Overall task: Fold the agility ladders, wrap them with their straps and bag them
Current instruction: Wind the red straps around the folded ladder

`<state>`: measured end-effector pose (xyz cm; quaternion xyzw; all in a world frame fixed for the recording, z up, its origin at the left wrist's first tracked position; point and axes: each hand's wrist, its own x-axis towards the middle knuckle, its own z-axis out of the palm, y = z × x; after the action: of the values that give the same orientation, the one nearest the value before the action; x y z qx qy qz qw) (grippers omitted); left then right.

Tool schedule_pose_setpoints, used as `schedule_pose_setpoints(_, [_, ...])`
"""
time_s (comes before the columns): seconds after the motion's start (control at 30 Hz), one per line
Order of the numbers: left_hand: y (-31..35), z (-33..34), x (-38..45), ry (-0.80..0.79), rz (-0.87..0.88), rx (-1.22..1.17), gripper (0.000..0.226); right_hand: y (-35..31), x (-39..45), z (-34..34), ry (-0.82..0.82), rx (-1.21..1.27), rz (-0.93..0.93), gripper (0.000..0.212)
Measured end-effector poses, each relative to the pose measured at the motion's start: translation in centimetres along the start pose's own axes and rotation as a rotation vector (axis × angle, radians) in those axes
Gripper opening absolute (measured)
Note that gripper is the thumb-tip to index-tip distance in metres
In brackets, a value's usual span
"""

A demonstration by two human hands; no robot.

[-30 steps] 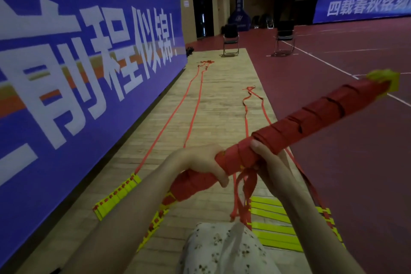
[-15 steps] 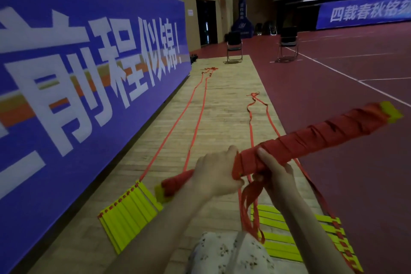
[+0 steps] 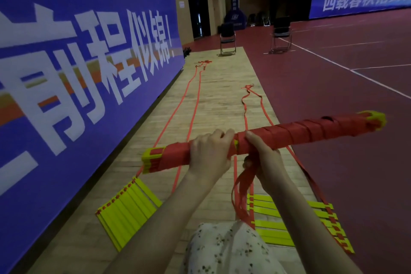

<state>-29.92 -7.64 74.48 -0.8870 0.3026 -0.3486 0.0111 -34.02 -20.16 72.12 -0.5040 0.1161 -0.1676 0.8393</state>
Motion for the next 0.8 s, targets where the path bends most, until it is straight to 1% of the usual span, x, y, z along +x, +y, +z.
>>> schedule_pose_setpoints(0.03, [-0.6, -0.6, 0.9, -0.231, 0.016, -0.119, 0.06, 0.2, 0.1, -0.6, -0.047, 0.041, -0.03, 0.023])
schedule_pose_setpoints(0.07, [-1.4, -1.1, 2.1, -0.468, 0.01, -0.295, 0.062, 0.5, 0.3, -1.2, -0.096, 0.07, -0.054, 0.026])
schedule_pose_setpoints(0.1, [-2.0, -1.3, 3.2, -0.664, 0.011, -0.472, 0.061, 0.6, 0.4, -1.9, -0.144, 0.065, -0.074, 0.03])
schedule_pose_setpoints(0.13, [-2.4, -1.4, 3.7, -0.761, 0.029, -0.595, 0.059, 0.6, 0.4, -2.2, -0.187, 0.026, -0.087, 0.033])
schedule_pose_setpoints(0.17, [-2.2, -1.3, 3.8, -0.761, 0.038, -0.644, 0.058, 0.4, 0.5, -2.4, -0.205, -0.048, -0.094, 0.034])
schedule_pose_setpoints(0.2, [-1.9, -1.0, 3.5, -0.691, 0.011, -0.615, 0.056, 0.0, 0.6, -2.5, -0.191, -0.135, -0.094, 0.034])
schedule_pose_setpoints(0.23, [-1.4, -0.6, 3.1, -0.569, -0.028, -0.506, 0.053, -0.6, 0.5, -2.4, -0.143, -0.218, -0.075, 0.034])
schedule_pose_setpoints(0.27, [-0.8, 0.0, 2.4, -0.384, -0.042, -0.335, 0.05, -1.1, 0.4, -2.0, -0.084, -0.279, -0.047, 0.034])
schedule_pose_setpoints(0.3, [-0.2, 0.6, 1.6, -0.178, -0.026, -0.144, 0.05, -1.4, 0.4, -1.5, -0.037, -0.29, -0.012, 0.034])
schedule_pose_setpoints(0.33, [0.4, 1.3, 1.0, -0.001, -0.008, -0.012, 0.05, -1.3, 0.5, -1.1, -0.006, -0.236, 0.033, 0.035])
schedule_pose_setpoints(0.37, [0.9, 1.6, 0.7, 0.141, 0.026, 0.064, 0.05, -1.3, 0.5, -0.6, 0.028, -0.153, 0.082, 0.036])
schedule_pose_setpoints(0.4, [1.3, 1.6, 0.7, 0.2, 0.044, 0.094, 0.05, -1.4, 0.6, -0.4, 0.063, -0.074, 0.103, 0.036])
schedule_pose_setpoints(0.43, [1.5, 1.2, 0.7, 0.169, 0.039, 0.091, 0.052, -1.4, 0.8, -0.3, 0.081, -0.02, 0.09, 0.035])
schedule_pose_setpoints(0.47, [1.5, 0.5, 1.1, 0.064, 0.021, 0.021, 0.054, -1.4, 0.9, -0.5, 0.061, 0.002, 0.048, 0.032])
schedule_pose_setpoints(0.5, [1.1, -0.4, 1.9, -0.132, -0.005, -0.106, 0.054, -1.3, 1.0, -1.0, 0.005, -0.002, -0.011, 0.028])
schedule_pose_setpoints(0.53, [0.4, -1.2, 2.8, -0.424, -0.03, -0.322, 0.051, -1.4, 1.0, -1.4, -0.071, -0.022, -0.077, 0.026])
schedule_pose_setpoints(0.57, [-0.3, -1.6, 3.7, -0.706, -0.064, -0.592, 0.046, -1.4, 1.0, -1.8, -0.156, -0.051, -0.133, 0.026])
schedule_pose_setpoints(0.6, [-1.1, -1.7, 4.4, -0.884, -0.093, -0.801, 0.041, -1.6, 1.0, -1.9, -0.224, -0.1, -0.167, 0.027])
schedule_pose_setpoints(0.63, [-1.3, -1.7, 4.6, -0.927, -0.123, -0.91, 0.037, -2.0, 1.0, -1.9, -0.247, -0.164, -0.18, 0.028])
schedule_pose_setpoints(0.67, [-1.1, -1.6, 4.4, -0.86, -0.172, -0.886, 0.034, -2.5, 1.0, -1.8, -0.228, -0.231, -0.179, 0.029])
schedule_pose_setpoints(0.7, [-0.6, -1.4, 3.9, -0.733, -0.204, -0.774, 0.032, -3.1, 0.9, -1.7, -0.186, -0.293, -0.163, 0.029])
schedule_pose_setpoints(0.77, [0.8, -0.7, 2.7, -0.415, -0.257, -0.442, 0.034, -3.7, 0.9, -1.2, -0.097, -0.39, -0.088, 0.035])
schedule_pose_setpoints(0.8, [1.3, -0.5, 2.1, -0.248, -0.262, -0.303, 0.034, -3.6, 0.7, -0.9, -0.08, -0.401, -0.037, 0.039])
